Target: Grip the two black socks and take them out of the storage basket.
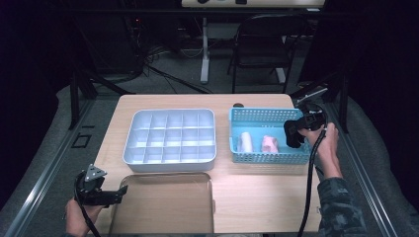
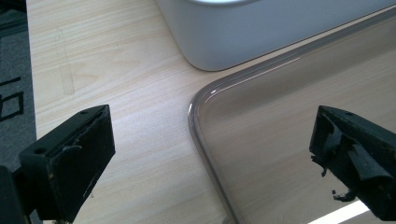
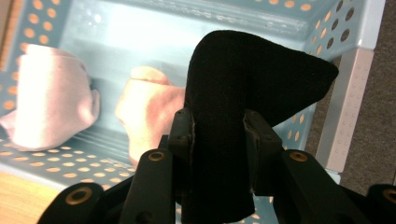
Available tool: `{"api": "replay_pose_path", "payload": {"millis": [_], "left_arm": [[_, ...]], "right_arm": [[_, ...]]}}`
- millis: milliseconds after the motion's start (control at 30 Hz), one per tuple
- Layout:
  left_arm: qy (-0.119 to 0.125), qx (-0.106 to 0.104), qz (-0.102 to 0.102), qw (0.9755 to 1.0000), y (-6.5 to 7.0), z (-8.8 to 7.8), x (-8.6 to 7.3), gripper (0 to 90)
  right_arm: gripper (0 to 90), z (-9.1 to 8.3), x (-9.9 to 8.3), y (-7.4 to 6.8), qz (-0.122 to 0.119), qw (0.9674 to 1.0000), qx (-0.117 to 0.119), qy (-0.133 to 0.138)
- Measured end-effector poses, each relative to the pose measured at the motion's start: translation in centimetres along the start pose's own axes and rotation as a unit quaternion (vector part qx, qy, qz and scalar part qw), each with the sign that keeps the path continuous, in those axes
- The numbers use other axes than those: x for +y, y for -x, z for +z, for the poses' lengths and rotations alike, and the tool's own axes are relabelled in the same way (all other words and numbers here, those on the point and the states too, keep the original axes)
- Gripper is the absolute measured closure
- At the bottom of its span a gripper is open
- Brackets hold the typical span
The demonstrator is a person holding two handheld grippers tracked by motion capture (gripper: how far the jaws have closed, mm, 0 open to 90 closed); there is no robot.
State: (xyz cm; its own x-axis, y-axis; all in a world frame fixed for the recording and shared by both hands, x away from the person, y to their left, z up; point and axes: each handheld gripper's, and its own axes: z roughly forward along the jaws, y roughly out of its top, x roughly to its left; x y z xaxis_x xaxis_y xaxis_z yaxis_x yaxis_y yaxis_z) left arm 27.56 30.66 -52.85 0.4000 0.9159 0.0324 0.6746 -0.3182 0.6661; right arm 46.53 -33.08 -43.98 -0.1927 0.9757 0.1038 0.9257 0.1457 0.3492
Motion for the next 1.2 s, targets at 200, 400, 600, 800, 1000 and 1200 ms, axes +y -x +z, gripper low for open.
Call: {"api": "replay_pose_path", "payload": {"millis": [200,400,600,800,1000,1200], "left_arm": [[-0.001,-0.001,0.002,1.0000,0.0,0.0,0.0,0.2],[0.001,-0.001,0.000,1.0000,0.1,0.0,0.0,0.2],[0.000,-0.002,0.001,1.0000,0.0,0.0,0.0,0.2],[-0.001,-0.004,0.001,1.0000,0.0,0.0,0.0,0.2],[-0.001,-0.005,0.003,1.0000,0.0,0.0,0.0,0.2],[-0.006,-0.004,0.002,1.0000,0.0,0.1,0.0,0.2]], "right_arm": [[67.9,-1.4,0.2,-0.6,-0.013,0.9999,0.002,0.008],[67.9,-2.8,0.1,-1.1,-0.022,0.9996,0.007,0.016],[67.8,-4.2,0.0,-1.8,-0.035,0.9992,0.007,0.020],[67.8,-5.3,-0.3,-2.6,-0.047,0.9987,0.010,0.018],[67.7,-6.1,-1.0,-3.5,-0.059,0.9979,0.018,0.020],[67.6,-6.6,-1.8,-4.4,-0.074,0.9966,0.030,0.022]]}}
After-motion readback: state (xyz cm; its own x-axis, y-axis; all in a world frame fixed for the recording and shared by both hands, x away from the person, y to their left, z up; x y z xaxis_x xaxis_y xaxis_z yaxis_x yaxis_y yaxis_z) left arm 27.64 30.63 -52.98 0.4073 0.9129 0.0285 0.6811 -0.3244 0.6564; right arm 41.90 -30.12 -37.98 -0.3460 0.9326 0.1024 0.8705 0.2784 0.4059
